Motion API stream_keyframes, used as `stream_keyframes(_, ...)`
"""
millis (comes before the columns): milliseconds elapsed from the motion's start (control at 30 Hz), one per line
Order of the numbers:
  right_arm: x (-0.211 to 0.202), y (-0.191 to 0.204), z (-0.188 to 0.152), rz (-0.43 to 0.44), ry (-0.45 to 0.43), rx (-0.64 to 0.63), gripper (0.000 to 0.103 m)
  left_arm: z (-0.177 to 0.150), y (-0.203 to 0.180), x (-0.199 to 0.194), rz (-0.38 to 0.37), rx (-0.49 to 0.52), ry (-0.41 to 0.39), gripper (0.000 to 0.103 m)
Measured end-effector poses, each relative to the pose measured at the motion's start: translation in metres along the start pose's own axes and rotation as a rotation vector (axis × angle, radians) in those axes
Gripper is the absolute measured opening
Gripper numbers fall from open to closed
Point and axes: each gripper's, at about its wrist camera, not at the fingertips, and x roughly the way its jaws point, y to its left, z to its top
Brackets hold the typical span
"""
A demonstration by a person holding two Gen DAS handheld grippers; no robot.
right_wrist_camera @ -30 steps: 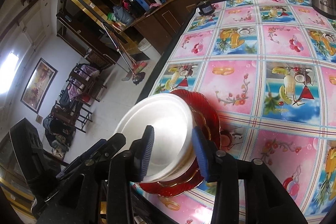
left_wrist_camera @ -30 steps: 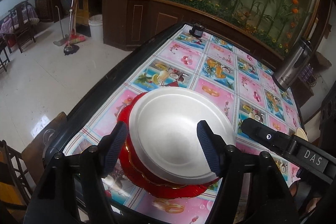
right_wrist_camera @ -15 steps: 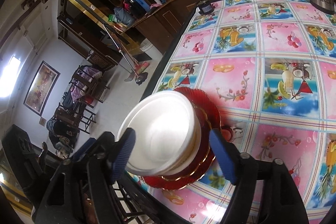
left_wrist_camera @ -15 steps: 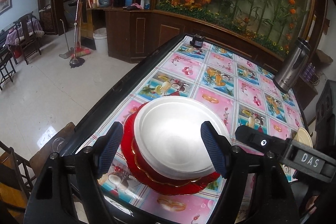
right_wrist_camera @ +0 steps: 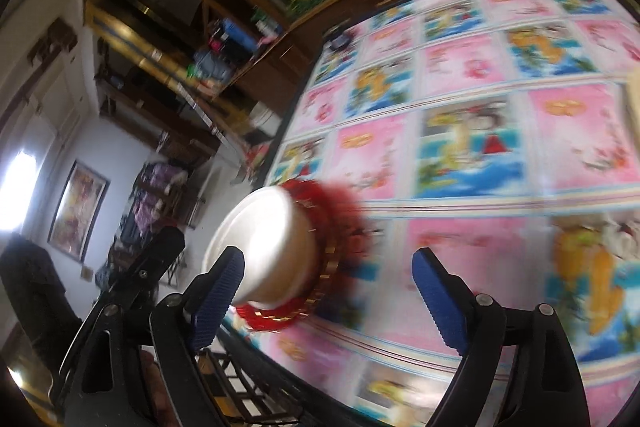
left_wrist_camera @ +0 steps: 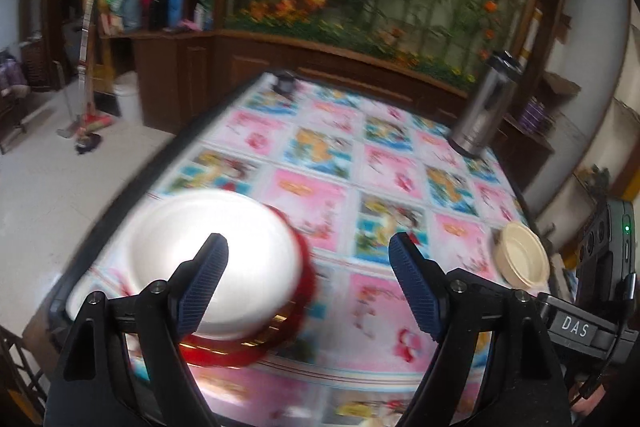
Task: Organize plates and bowls
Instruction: 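Move both tools to the beige ribbed plate beside the thermos, then grasp the beige ribbed plate rim with both tools and lift it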
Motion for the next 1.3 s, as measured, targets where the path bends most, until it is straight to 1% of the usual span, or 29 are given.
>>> stream_keyframes(100, -0.029, -0.041, -0.007, -0.034, -0.038, 0.077, 0.088, -0.007, -0.029, 0.024, -0.065, 0.026, 0.082, 0.083)
stream_keyframes(200, -0.057, -0.074, -0.015, -0.044, -0.068, 0.146, 0.088, -0.016, -0.063, 0.051, -0.131, 0.050, 0.171, 0.083)
stream_keyframes(233, -0.069, -0.086, -0.018, -0.054, -0.082, 0.168, 0.088, -0.019, -0.077, 0.061, -0.147, 0.063, 0.210, 0.083)
stream_keyframes(267, -0.084, -0.102, -0.020, -0.073, -0.106, 0.195, 0.088, -0.022, -0.088, 0.067, -0.167, 0.069, 0.231, 0.083)
stream_keyframes(300, -0.093, -0.111, -0.021, -0.088, -0.122, 0.214, 0.088, -0.024, -0.100, 0.073, -0.194, 0.076, 0.246, 0.083)
stream_keyframes(333, -0.110, -0.129, -0.021, -0.114, -0.156, 0.247, 0.088, -0.026, -0.115, 0.081, -0.211, 0.092, 0.261, 0.083)
stream_keyframes(367, -0.119, -0.138, -0.020, -0.129, -0.176, 0.264, 0.088, -0.029, -0.130, 0.088, -0.215, 0.111, 0.271, 0.083)
stream_keyframes(433, -0.144, -0.167, -0.016, -0.185, -0.237, 0.324, 0.089, -0.032, -0.153, 0.099, -0.232, 0.134, 0.279, 0.083)
stream_keyframes(533, -0.164, -0.203, -0.008, -0.243, -0.283, 0.398, 0.089, -0.033, -0.186, 0.113, -0.250, 0.163, 0.286, 0.083)
stream_keyframes(633, -0.168, -0.233, 0.003, -0.272, -0.291, 0.451, 0.087, -0.033, -0.210, 0.128, -0.258, 0.170, 0.301, 0.083)
stream_keyframes(700, -0.166, -0.248, 0.009, -0.265, -0.295, 0.488, 0.086, -0.034, -0.225, 0.135, -0.256, 0.189, 0.296, 0.083)
stream_keyframes(833, -0.157, -0.271, 0.021, -0.266, -0.286, 0.532, 0.076, -0.035, -0.249, 0.151, -0.251, 0.217, 0.303, 0.082)
stream_keyframes(900, -0.150, -0.278, 0.029, -0.263, -0.287, 0.540, 0.071, -0.036, -0.258, 0.159, -0.243, 0.228, 0.304, 0.082)
stream_keyframes(967, -0.148, -0.281, 0.033, -0.266, -0.290, 0.543, 0.071, -0.037, -0.266, 0.168, -0.240, 0.237, 0.310, 0.082)
stream_keyframes(1067, -0.142, -0.286, 0.040, -0.294, -0.293, 0.543, 0.066, -0.040, -0.273, 0.179, -0.225, 0.244, 0.316, 0.082)
stream_keyframes(1133, -0.139, -0.289, 0.041, -0.304, -0.285, 0.539, 0.059, -0.042, -0.277, 0.185, -0.214, 0.252, 0.318, 0.081)
stream_keyframes(1200, -0.135, -0.291, 0.041, -0.321, -0.280, 0.540, 0.056, -0.044, -0.279, 0.189, -0.200, 0.258, 0.319, 0.076)
stream_keyframes(1267, -0.130, -0.294, 0.044, -0.335, -0.274, 0.539, 0.052, -0.046, -0.281, 0.195, -0.185, 0.264, 0.334, 0.061)
stream_keyframes(1300, -0.129, -0.295, 0.044, -0.340, -0.272, 0.542, 0.049, -0.047, -0.282, 0.198, -0.181, 0.272, 0.341, 0.057)
